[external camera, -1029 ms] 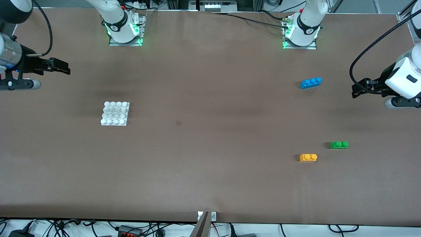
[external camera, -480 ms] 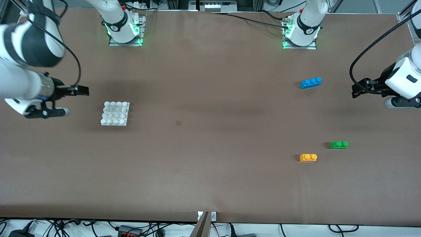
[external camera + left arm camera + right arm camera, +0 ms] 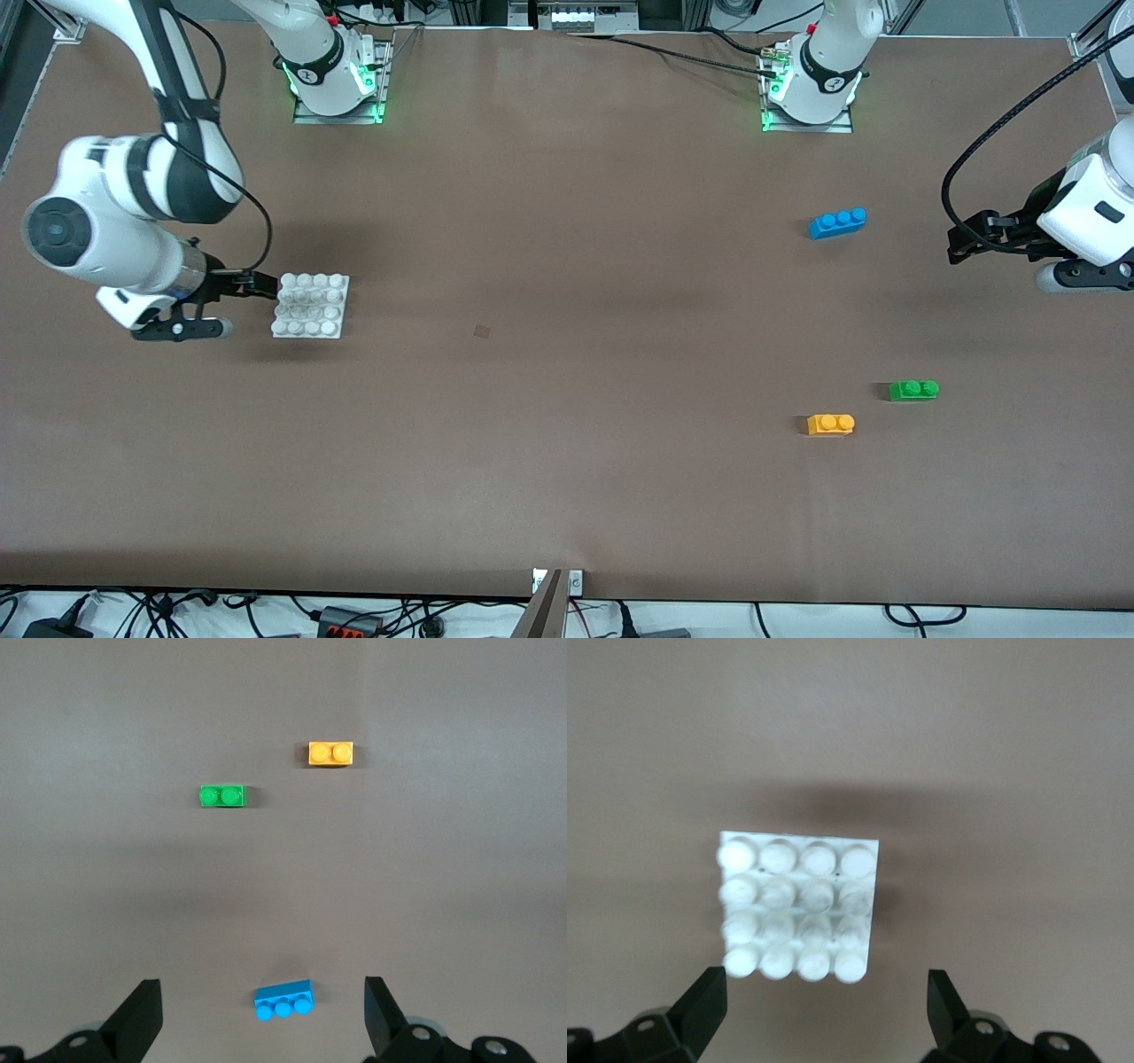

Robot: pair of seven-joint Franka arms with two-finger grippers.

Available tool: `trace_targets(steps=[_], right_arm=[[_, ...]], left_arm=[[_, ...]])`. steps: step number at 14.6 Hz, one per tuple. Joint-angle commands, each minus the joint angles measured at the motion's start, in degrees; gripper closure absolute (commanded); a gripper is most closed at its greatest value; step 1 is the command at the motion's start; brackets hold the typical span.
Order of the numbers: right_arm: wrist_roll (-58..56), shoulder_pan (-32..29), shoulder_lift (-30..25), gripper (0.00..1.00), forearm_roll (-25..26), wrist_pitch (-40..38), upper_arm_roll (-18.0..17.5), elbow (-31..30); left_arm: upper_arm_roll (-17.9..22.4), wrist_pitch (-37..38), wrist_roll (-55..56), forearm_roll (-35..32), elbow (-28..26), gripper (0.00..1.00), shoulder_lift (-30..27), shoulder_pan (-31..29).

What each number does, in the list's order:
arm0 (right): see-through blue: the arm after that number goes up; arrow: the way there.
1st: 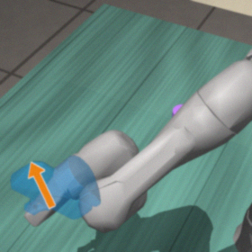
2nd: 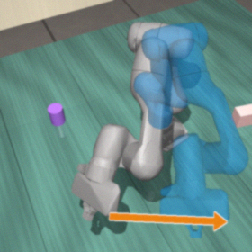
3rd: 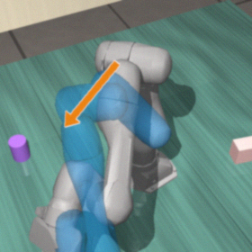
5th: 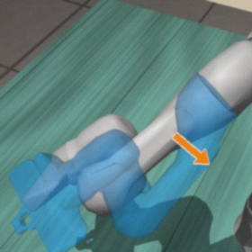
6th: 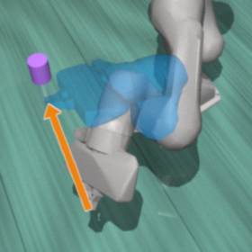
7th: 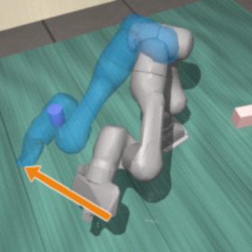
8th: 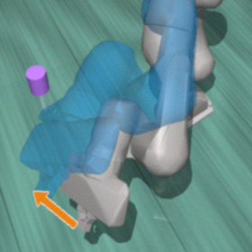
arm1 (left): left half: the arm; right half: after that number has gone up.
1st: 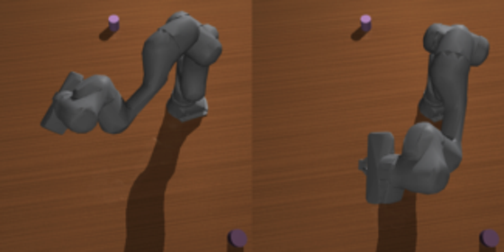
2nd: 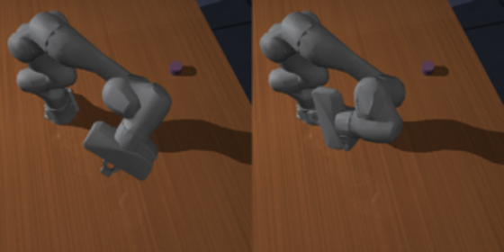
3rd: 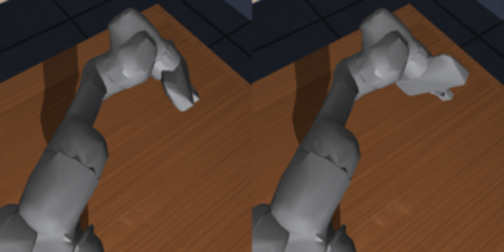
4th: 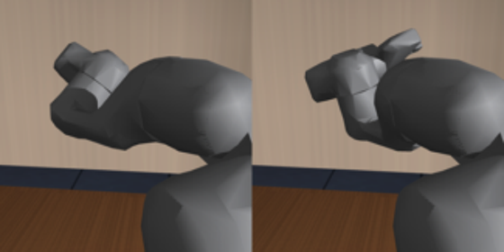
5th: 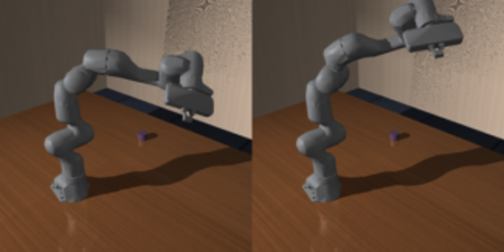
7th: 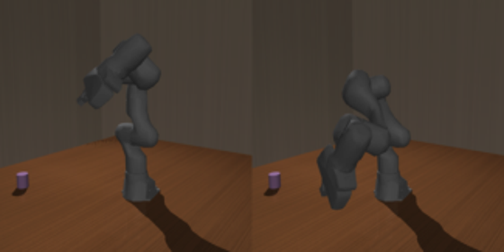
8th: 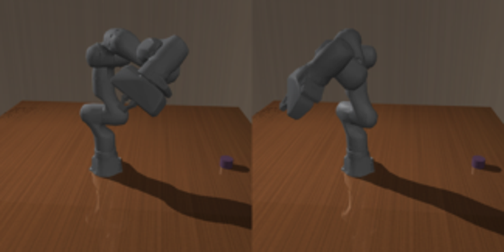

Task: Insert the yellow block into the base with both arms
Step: 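Reach the right gripper down over the white base plate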

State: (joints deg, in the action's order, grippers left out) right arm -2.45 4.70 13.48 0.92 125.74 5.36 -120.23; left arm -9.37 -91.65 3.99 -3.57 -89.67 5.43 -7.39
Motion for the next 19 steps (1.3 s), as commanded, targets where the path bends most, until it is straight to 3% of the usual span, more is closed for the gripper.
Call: trace_targets(steps=[1, 4, 6, 8, 12, 19], right_arm=[[-0.1, -2.2, 0.0, 0.0, -0.4, 8.8, -0.3, -7.7], [-0.5, -4.1, 4.3, 0.0, -0.3, 14.3, -0.5, -8.7], [-0.4, -3.9, 5.4, 0.23, -0.5, 14.8, -0.7, -8.6], [-0.5, -3.9, 5.4, 0.33, -2.7, 14.8, -1.1, -8.6], [-0.5, -3.8, 6.1, 0.34, -7.3, 15.1, -3.3, -8.1], [-3.3, -4.3, 7.9, 0.34, -7.5, 16.7, -3.3, -8.1]], left_arm=[[-0.5, 1.0, 0.1, -0.6, 0.8, 0.0, -0.2, -0.4], [-0.5, 1.0, 0.0, -0.6, 0.8, 0.0, -0.2, -0.4], [-0.5, 1.0, 0.1, -0.6, 0.8, 0.0, -0.2, -0.4], [-0.5, 1.0, 0.0, -0.6, 0.8, 0.0, -0.2, -0.4], [-0.5, 1.0, 0.0, -0.6, 0.8, 0.0, -0.2, -0.4], [-0.4, 1.0, 0.0, -0.6, 0.8, 0.0, -0.2, -0.4]])
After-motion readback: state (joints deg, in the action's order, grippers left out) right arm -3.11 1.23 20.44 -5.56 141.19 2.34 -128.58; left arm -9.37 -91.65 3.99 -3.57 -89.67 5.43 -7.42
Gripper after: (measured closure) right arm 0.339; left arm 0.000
